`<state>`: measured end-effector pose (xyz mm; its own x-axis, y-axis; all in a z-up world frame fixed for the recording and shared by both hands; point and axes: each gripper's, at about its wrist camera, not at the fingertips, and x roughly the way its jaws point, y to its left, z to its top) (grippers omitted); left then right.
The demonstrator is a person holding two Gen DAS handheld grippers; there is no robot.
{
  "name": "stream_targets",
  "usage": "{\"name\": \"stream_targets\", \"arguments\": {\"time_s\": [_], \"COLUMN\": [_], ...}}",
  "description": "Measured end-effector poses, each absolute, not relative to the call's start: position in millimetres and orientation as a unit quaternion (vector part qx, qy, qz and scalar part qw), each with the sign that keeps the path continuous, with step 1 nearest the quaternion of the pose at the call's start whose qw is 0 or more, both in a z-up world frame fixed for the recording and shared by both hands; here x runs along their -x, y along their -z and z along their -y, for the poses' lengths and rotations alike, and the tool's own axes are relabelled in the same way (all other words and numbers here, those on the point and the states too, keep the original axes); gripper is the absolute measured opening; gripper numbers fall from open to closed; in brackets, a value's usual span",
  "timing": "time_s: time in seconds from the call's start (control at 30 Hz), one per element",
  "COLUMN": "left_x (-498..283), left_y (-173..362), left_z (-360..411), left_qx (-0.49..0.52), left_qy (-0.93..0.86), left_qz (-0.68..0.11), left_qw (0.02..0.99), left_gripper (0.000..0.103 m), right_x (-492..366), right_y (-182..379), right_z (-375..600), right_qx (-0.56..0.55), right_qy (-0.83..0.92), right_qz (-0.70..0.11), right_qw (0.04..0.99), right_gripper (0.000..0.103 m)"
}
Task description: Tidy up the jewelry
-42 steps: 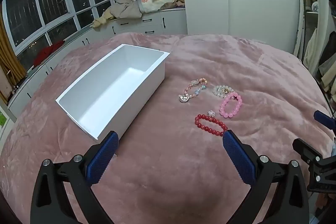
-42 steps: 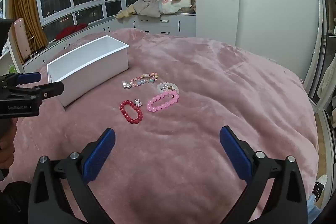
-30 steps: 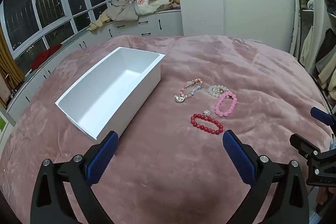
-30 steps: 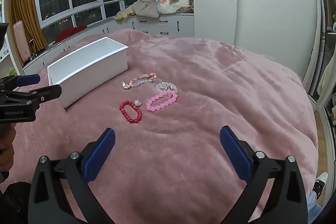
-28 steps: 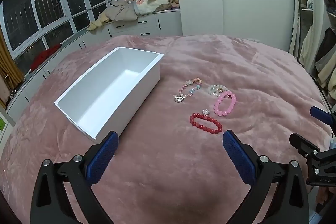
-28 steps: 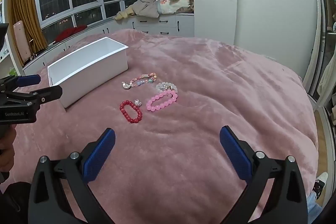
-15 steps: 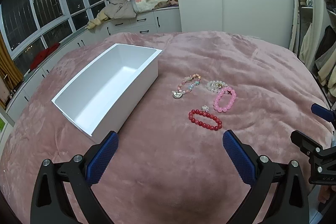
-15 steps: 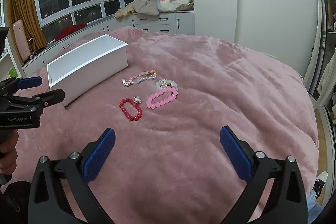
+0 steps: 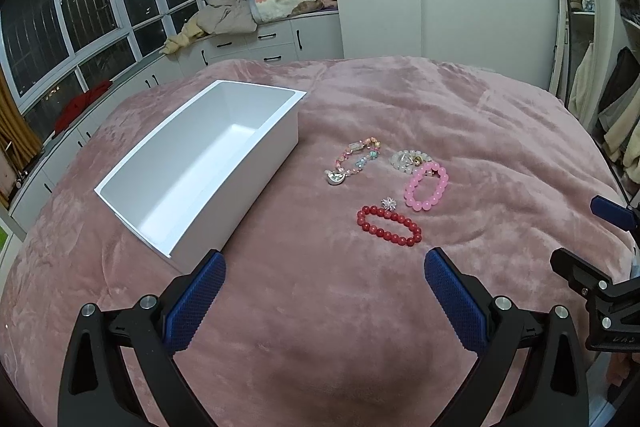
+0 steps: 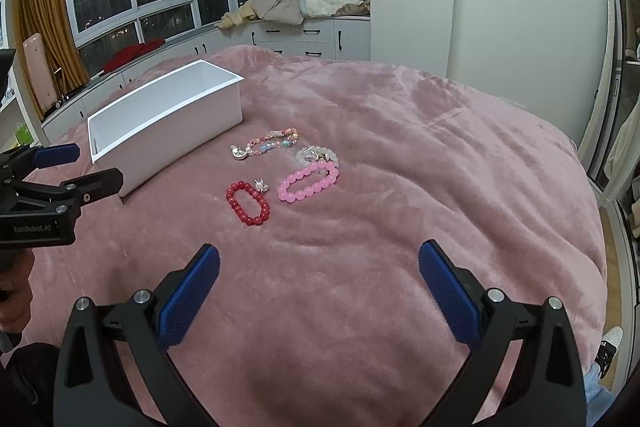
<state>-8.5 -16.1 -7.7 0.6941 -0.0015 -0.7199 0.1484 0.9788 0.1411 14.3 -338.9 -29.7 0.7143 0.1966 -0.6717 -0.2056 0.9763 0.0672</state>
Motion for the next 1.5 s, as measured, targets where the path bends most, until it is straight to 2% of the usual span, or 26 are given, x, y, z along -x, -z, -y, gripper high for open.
{"name": "stream_targets", "arguments": {"time_s": [1.5], "left_x": [2.0], "left_y": [25.9], "left_z": [16.3], "left_qx": [-0.073], "left_qy": [0.076], "left_qz": [-0.403], "left_qw": [0.909], "left_gripper": [0.101], "right_x": [-15.8], "right_y": [29.9], "right_z": [345.4], "right_qx": [-0.011], "right_qy": [-0.101], "right_qz": [-0.361], "right_qw": [0.927], "right_gripper": [0.098]}}
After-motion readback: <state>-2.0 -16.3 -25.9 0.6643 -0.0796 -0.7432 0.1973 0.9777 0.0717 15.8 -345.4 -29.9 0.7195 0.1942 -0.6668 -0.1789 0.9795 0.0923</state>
